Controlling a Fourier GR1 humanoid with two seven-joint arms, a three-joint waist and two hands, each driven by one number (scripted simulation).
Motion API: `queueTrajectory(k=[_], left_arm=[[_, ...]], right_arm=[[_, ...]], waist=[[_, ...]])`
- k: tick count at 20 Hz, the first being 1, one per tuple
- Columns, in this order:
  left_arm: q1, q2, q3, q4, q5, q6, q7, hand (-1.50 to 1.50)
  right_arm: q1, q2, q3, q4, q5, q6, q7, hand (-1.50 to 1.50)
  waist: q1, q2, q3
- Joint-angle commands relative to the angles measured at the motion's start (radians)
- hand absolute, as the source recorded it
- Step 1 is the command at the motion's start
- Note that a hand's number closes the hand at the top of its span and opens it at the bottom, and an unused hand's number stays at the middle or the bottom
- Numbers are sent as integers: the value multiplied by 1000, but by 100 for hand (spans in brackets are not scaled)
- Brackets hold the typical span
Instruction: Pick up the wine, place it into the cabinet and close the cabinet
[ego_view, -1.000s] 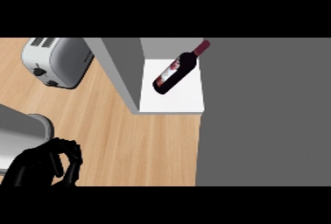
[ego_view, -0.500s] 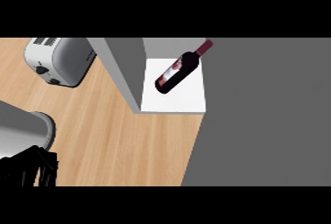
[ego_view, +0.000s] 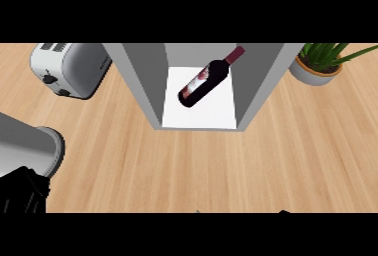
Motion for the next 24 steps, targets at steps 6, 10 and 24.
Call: queueTrajectory(k=[6, 10, 24], left_arm=[[22, -20, 74, 23, 1, -80, 11, 150], [6, -47, 54, 11, -32, -71, 28, 150], [29, -88, 152, 13, -36, -162, 77, 150]], right_arm=[[-409, 214, 84, 159, -22, -196, 162, 150], [-629, 216, 35, 282, -88, -354, 170, 150], [-887, 217, 15, 681, -215, -515, -52, 150]], waist=[[-6, -1, 1], [-5, 0, 1], [-4, 0, 1]])
